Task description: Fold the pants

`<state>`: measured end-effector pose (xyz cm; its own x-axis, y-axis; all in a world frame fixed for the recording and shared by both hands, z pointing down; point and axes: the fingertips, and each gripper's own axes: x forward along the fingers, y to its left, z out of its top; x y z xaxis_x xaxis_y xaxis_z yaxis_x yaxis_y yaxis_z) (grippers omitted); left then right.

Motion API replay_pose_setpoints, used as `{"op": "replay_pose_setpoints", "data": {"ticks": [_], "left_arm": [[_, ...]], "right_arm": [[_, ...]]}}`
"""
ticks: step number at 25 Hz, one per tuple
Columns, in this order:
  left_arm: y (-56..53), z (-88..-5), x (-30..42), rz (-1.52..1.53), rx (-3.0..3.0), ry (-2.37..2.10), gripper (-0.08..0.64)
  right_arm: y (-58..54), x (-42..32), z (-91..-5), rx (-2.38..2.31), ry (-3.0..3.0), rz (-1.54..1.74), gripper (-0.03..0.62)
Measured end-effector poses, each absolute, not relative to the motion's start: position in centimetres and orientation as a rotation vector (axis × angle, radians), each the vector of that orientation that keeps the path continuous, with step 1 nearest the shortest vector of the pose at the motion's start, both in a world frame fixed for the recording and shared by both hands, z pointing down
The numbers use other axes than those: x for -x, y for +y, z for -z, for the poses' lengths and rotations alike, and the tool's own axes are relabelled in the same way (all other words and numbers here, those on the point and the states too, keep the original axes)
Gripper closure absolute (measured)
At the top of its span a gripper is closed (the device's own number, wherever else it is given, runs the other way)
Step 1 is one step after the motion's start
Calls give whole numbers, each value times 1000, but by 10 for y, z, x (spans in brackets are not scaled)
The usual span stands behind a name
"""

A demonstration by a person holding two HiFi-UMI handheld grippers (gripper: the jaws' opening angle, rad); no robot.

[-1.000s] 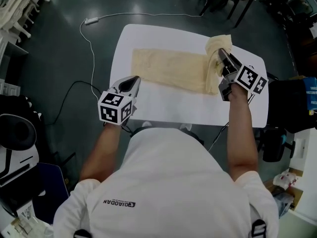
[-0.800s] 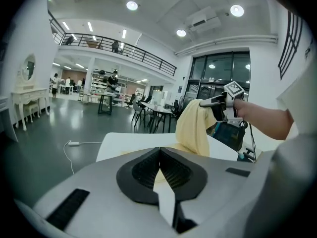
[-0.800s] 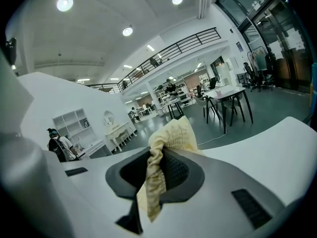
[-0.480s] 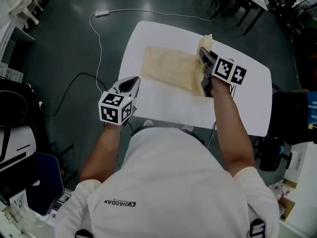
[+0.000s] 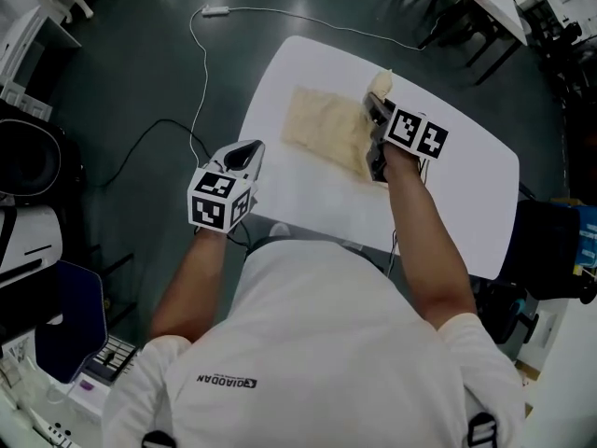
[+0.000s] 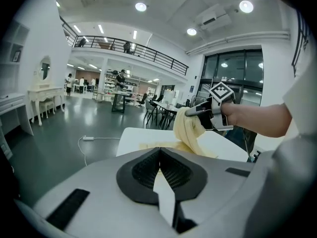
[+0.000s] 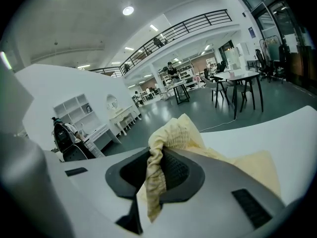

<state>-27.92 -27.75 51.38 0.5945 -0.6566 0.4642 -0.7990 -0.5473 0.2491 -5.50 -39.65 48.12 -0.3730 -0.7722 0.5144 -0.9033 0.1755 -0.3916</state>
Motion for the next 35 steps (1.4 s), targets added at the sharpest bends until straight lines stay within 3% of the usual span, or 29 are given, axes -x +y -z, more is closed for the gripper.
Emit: {"op": "replay_pose_setpoints", "data": {"ticks": [15, 35], "left_arm": [[-279, -529, 288, -440, -2339, -1169, 532], [-261, -575, 325, -434, -2173, -1216, 532]], "right_arm": [[-415, 100, -523, -1521, -2206, -1006, 515], [-438, 170, -653, -1326, -2015, -1026, 503]]}}
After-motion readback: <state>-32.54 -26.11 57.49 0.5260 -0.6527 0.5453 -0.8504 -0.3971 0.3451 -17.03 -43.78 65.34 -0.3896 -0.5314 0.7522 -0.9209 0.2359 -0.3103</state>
